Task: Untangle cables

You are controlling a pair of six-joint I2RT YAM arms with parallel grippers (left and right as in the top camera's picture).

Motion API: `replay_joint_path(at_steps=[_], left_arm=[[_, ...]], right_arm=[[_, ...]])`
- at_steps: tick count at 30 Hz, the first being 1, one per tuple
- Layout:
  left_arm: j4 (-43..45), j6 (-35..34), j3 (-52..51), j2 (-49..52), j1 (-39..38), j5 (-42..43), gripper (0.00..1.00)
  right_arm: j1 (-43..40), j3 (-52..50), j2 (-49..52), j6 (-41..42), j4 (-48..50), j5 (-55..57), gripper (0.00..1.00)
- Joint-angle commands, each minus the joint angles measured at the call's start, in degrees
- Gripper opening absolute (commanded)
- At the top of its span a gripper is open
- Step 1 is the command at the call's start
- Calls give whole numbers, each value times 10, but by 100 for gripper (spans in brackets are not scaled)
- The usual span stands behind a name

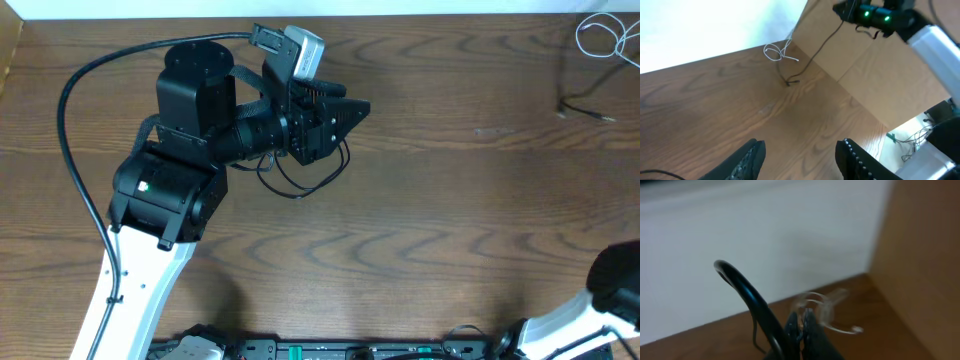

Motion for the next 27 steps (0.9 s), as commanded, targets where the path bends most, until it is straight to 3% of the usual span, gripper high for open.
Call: replay_joint_path(at_steps=[1,11,13,14,16,17,18,27], left_arm=[[1,4,7,3,2,3,50],[1,3,7,3,2,-35,50],[1,3,7,3,2,-41,50],[1,3,7,3,2,-42,50],[1,3,7,3,2,-42,50],[1,3,7,3,2,-42,51],[1,3,7,3,2,-42,50],[-2,3,7,3,2,-42,50]], right_arm=[[-42,5,50,11,23,23,1],[-70,5,149,20,0,-24,5],[-69,5,158,20,-6,-31,27],[-69,5,160,21,-11,-31,53],[-68,5,162,21,-17,-31,78],[-67,5,162,21,-18,-34,95],[-67,5,161,21,-18,-41,99],[-61,5,160,60,-31,-257,99]])
